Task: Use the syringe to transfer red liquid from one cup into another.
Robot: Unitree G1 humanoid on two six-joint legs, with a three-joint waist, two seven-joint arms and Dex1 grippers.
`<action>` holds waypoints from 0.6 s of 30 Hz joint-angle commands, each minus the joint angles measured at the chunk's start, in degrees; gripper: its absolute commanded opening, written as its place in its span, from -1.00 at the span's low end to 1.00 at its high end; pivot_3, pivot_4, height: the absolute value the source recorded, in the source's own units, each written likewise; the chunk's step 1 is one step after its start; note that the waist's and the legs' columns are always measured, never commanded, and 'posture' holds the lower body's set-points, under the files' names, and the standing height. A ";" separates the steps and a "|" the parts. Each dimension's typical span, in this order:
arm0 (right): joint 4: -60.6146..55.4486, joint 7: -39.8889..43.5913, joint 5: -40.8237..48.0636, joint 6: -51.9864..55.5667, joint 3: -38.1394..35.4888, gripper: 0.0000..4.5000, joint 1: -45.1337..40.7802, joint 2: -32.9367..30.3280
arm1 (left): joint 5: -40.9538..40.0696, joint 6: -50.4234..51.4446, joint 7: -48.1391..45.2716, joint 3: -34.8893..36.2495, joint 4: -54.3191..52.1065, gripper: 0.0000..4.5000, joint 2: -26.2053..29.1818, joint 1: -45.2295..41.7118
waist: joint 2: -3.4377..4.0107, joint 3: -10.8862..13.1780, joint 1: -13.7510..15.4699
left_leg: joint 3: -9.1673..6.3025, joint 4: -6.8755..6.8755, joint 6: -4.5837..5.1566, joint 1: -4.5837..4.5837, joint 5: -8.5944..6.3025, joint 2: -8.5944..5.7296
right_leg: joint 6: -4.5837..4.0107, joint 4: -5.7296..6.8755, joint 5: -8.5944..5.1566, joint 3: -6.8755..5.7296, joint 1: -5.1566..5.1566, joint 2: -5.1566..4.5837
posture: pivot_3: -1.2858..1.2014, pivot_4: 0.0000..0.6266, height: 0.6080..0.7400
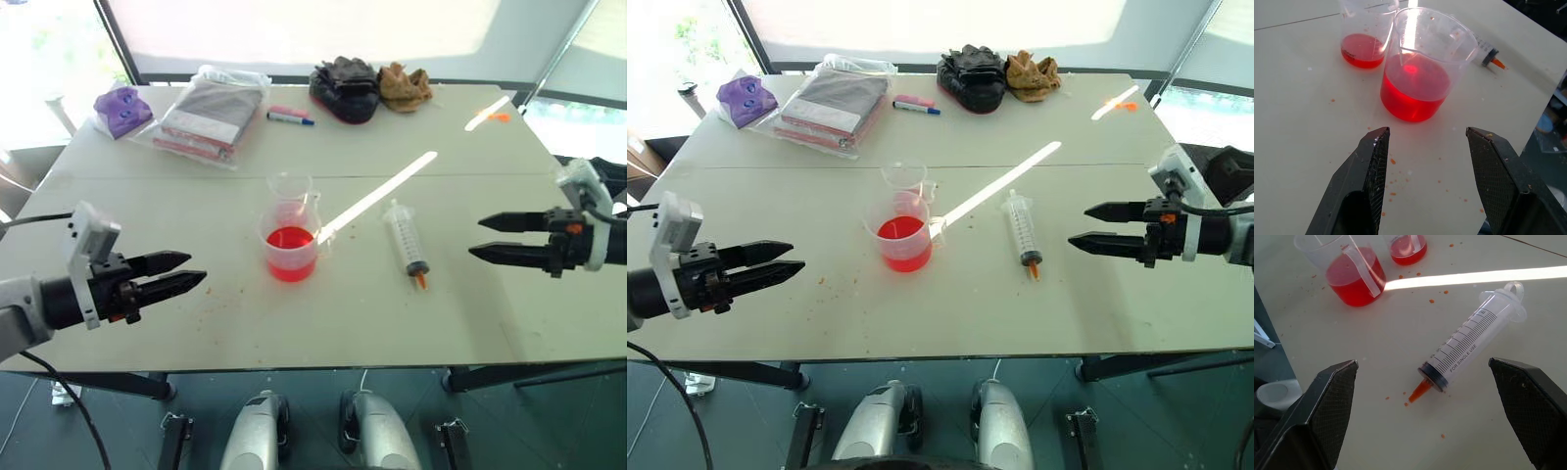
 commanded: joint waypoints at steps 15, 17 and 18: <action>-0.61 -5.56 -1.33 6.16 1.57 0.99 -6.17 1.18 | 0.32 -1.04 0.26 -0.19 0.78 0.15 0.24 -3.64 | 0.00 0.00 0.09 | 0.04 -0.04 0.00 -0.04 0.00 -0.03 | -0.18 0.00 0.11 0.00 -0.05 -0.07 | 0.03 -0.52 1.00; -1.11 -6.04 -1.87 6.06 1.83 0.99 -6.41 1.34 | 0.51 -1.17 0.15 -0.39 1.00 0.15 0.17 -3.71 | 0.00 0.00 0.11 | 0.04 -0.04 0.00 -0.04 0.00 -0.03 | -0.18 -0.01 0.11 -0.01 -0.05 -0.06 | 0.03 -0.52 1.00; -1.31 -6.44 -2.37 5.67 2.02 0.99 -6.46 1.42 | 0.58 -1.22 0.08 -0.47 1.09 0.15 0.14 -3.72 | 0.00 0.00 0.11 | 0.04 -0.04 0.00 -0.04 0.00 -0.04 | -0.18 -0.01 0.11 -0.01 -0.05 -0.06 | 0.03 -0.52 1.00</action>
